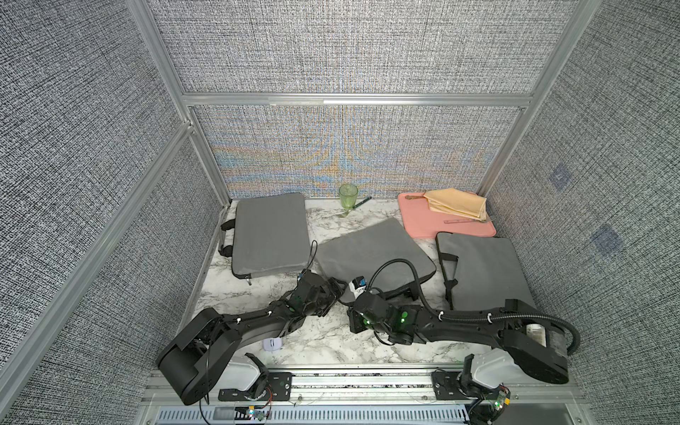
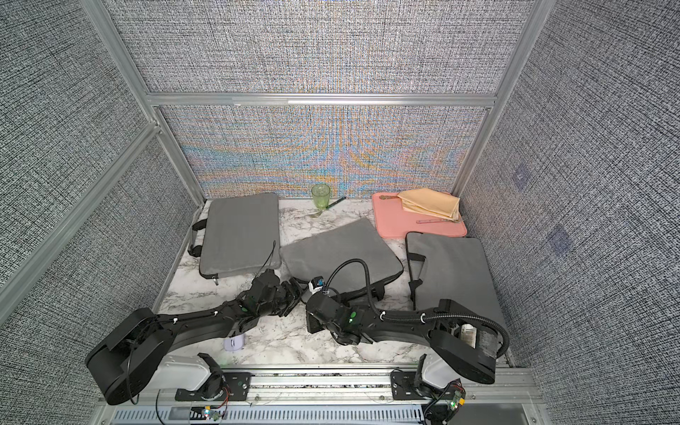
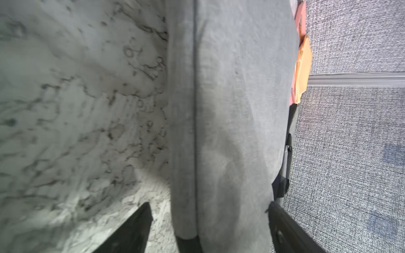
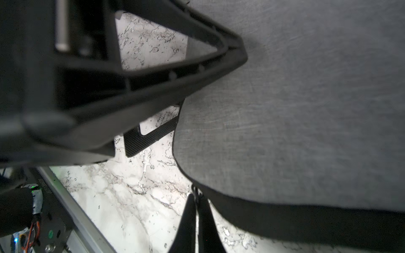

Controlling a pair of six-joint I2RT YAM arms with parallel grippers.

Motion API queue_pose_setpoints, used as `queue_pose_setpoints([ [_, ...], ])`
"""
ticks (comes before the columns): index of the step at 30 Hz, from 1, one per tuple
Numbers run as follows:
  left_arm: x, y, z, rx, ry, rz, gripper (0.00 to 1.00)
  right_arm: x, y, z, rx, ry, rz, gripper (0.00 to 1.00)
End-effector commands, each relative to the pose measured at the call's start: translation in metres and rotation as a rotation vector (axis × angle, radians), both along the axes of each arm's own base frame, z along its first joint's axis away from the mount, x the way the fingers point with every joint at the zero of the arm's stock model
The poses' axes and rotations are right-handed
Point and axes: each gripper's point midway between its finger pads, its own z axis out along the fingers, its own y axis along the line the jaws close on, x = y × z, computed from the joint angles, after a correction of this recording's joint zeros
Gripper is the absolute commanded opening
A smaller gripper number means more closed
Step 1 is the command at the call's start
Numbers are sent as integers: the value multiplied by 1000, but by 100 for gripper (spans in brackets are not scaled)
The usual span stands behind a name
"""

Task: Put the mouse into the laptop bag
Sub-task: Zip the zipper on the zippered laptop bag.

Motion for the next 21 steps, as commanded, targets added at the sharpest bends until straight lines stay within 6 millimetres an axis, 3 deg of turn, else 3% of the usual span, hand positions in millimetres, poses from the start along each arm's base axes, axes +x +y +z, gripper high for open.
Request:
queue_pose_setpoints([
  [1, 4, -14, 14, -37, -44, -4, 55, 0, 12, 13, 65, -22, 23, 0],
  [4, 2, -21, 10, -49, -20, -22, 4, 0, 12, 12, 68, -21, 22, 0],
  [5, 4, -20, 9, -50, -24, -8, 0, -1, 11, 11, 65, -17, 21, 0],
  [9, 20, -5, 17, -27, -58, 51, 0, 5, -13, -14, 12, 35, -54, 0],
  [13, 38, 14, 40, -10, -81, 103, 0, 17, -62, -49, -34, 101, -193, 0],
  [18, 52, 36, 79, -1, -158, 142, 0, 27, -116, -67, -81, 118, -329, 0],
  [21, 57, 49, 94, -4, -179, 159, 0, 31, -139, -67, -107, 106, -388, 0],
])
